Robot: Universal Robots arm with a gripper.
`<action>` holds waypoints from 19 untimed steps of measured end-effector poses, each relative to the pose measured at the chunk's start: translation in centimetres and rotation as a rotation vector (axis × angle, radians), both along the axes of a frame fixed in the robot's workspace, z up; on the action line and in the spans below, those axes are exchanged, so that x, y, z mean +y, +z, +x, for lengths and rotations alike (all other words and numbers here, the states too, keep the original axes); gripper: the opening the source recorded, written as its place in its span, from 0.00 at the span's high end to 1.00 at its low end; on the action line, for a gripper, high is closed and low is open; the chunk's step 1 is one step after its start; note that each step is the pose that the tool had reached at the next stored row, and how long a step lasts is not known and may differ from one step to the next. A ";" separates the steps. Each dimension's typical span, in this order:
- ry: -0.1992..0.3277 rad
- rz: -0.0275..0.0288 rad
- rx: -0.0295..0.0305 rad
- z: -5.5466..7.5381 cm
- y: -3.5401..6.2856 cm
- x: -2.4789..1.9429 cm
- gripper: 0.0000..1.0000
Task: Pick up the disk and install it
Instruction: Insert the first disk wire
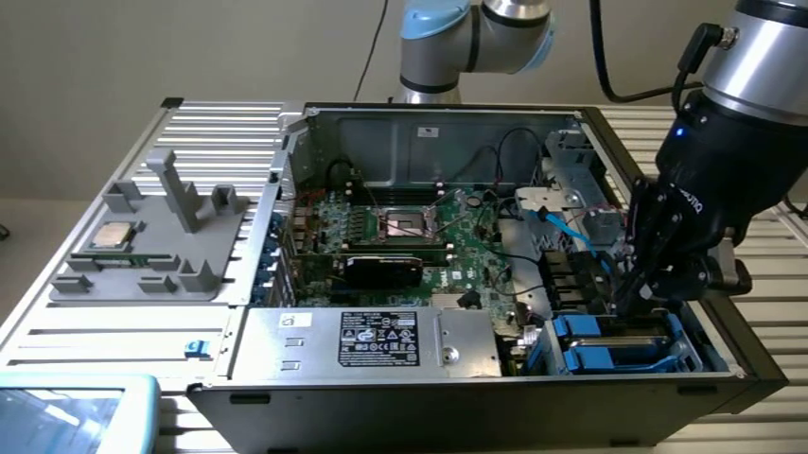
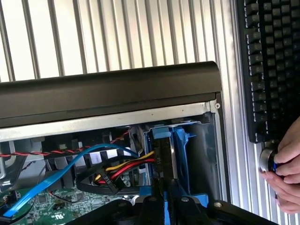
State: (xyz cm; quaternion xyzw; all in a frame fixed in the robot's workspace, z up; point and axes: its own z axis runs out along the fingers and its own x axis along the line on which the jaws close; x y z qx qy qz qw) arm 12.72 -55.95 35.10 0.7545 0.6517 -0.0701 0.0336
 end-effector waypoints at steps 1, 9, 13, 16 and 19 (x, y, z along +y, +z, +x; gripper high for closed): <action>0.000 0.0007 0.0001 0.0 -0.06 0.00 0.84; 0.014 0.0024 0.0001 0.0 -0.27 0.00 0.84; 0.015 0.0023 0.0001 0.0 -0.27 0.00 0.84; 0.016 0.0027 0.0001 0.1 -0.32 0.00 0.84; 0.019 0.0025 0.0004 0.3 -0.44 0.00 0.84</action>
